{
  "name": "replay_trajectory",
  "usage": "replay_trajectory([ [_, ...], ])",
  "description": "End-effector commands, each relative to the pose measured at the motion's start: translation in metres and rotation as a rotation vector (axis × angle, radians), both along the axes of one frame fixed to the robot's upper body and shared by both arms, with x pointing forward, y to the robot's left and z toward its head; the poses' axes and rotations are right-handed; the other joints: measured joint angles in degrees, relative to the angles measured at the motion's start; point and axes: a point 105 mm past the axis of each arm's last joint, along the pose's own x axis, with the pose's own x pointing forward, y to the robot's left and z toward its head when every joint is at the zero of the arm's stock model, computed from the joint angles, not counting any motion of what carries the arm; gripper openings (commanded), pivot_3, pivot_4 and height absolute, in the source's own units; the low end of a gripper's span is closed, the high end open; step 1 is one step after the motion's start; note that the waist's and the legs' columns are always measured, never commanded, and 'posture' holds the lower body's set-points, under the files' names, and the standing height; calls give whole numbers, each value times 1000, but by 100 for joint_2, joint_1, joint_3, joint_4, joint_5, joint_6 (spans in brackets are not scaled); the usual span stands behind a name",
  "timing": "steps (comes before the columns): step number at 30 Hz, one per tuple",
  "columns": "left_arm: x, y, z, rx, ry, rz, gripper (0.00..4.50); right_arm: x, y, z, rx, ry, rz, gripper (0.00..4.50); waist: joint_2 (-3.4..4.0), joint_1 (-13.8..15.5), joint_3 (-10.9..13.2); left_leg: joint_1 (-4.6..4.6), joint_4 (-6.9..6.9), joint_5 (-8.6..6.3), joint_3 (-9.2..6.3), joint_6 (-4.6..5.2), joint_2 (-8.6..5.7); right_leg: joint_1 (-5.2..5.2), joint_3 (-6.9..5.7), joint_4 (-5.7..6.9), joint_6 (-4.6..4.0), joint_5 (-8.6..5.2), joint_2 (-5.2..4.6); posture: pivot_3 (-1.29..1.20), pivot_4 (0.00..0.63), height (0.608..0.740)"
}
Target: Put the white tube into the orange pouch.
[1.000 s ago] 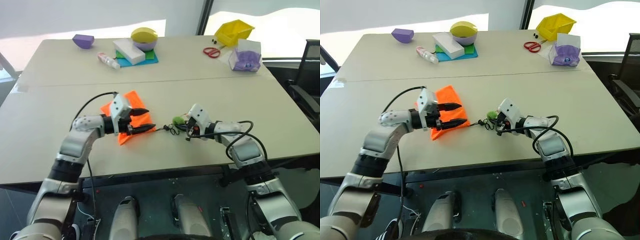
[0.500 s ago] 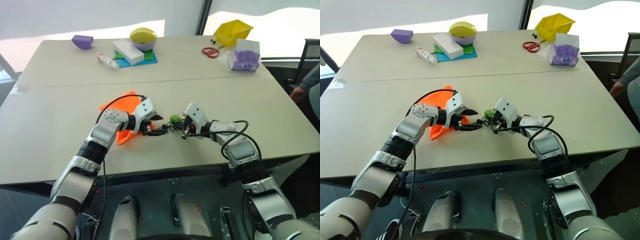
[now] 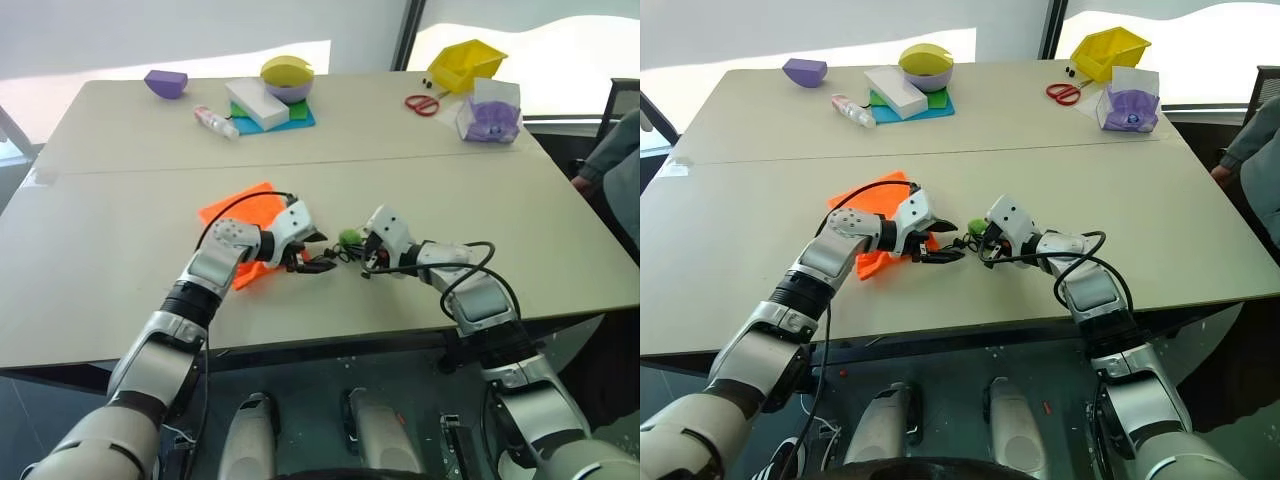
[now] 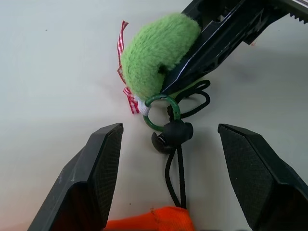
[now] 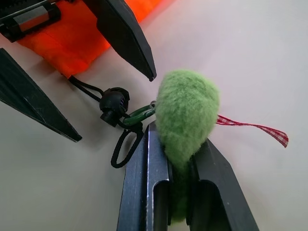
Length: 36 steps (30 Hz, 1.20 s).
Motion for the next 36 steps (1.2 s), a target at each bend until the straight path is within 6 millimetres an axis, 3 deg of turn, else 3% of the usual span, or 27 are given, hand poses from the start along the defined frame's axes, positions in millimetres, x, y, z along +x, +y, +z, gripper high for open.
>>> replay_trajectory([
  [1,0,3,-4,32,-32,-11,2592,-1,3,9,3,-35,13,0,0,2,0,0,1,0,0,0,0,0,0,0,0,0,0,0,150,740],
  [13,0,-6,0,-24,-18,-14,2592,-1,3,8,1,-39,12,0,0,5,0,0,1,0,0,0,0,0,0,0,0,0,-1,0,150,740],
  [16,-3,-7,-2,-1,-54,-41,1769,-1,3,8,0,-41,12,0,0,2,0,-1,1,0,0,0,0,0,0,0,0,0,-1,0,150,740],
  [33,0,-8,-4,-19,-35,-9,1769,0,3,8,-1,-47,10,0,0,6,0,-1,2,0,0,0,0,0,0,-1,0,0,-2,0,150,740],
  [35,-1,-8,-4,-17,-40,-7,1222,0,3,8,-3,-46,10,0,0,7,0,-1,2,0,0,0,-1,1,0,-1,0,0,-2,0,150,740],
  [36,0,-8,-4,-13,-52,-5,1222,0,3,8,-3,-46,11,0,0,6,0,-1,2,0,0,0,-1,1,0,-1,0,0,-2,0,150,740],
])
